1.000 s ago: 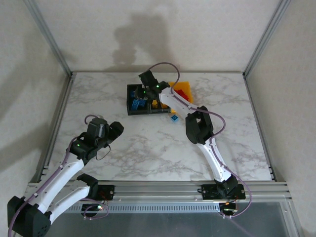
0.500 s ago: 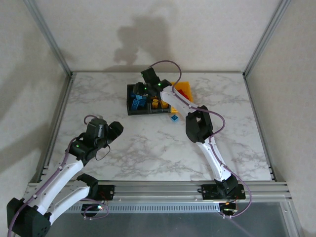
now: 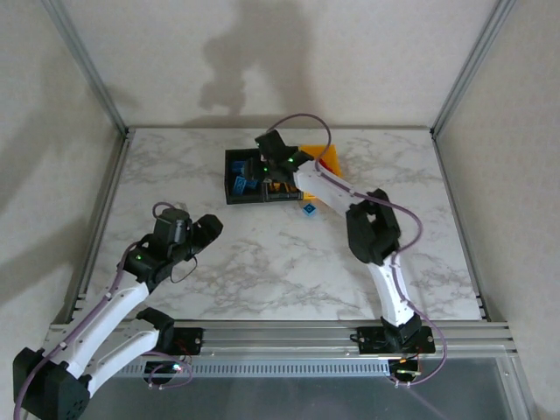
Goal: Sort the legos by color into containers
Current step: Pick up the lego from the center of the table.
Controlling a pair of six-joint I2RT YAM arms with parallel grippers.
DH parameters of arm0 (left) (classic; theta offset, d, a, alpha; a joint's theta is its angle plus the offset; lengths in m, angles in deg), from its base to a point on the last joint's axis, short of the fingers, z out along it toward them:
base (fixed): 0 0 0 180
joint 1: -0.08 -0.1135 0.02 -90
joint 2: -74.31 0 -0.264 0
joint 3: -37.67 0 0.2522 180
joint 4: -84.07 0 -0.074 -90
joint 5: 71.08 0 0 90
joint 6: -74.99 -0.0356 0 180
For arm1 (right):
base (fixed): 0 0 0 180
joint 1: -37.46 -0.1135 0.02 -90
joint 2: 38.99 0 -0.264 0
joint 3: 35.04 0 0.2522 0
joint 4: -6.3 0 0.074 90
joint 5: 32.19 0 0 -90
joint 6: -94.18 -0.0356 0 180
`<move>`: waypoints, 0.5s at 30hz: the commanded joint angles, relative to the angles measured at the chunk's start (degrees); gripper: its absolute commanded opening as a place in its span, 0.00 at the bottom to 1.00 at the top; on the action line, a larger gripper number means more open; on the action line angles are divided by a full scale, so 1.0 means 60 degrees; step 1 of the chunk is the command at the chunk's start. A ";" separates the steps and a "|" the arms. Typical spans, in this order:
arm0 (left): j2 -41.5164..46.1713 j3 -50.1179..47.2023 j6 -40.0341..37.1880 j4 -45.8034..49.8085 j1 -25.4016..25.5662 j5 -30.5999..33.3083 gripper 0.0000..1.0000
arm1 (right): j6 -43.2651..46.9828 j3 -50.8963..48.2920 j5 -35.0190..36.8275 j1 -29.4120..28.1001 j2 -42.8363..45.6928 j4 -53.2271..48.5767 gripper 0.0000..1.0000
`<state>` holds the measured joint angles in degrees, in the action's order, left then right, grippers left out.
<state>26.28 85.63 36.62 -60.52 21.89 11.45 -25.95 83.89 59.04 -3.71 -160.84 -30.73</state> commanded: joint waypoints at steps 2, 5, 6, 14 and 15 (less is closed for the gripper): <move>-0.0446 0.0221 -0.0242 -0.0690 0.0248 -0.0416 0.74 | -0.0074 -0.2034 0.1086 -0.0024 0.2356 0.0675 0.58; -0.0892 0.0346 -0.0241 -0.1174 0.0670 -0.0426 0.74 | -0.0396 -0.3690 0.1469 -0.0031 0.3505 0.0713 0.60; -0.1041 0.0365 -0.0242 -0.1383 0.0821 -0.0433 0.75 | -0.0530 -0.4192 0.1606 -0.0024 0.3859 0.0718 0.61; -0.2363 0.1004 -0.0226 -0.2768 0.1934 -0.0474 0.77 | -0.1730 -0.7564 0.2621 -0.0009 0.5545 0.1475 0.69; -0.2493 0.1091 -0.0240 -0.2759 0.2011 -0.0435 0.77 | -0.1833 -0.7661 0.2671 -0.0009 0.5517 0.1493 0.69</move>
<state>12.66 89.11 36.01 -73.24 32.57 9.03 -33.23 39.91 71.59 -4.04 -128.82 -23.99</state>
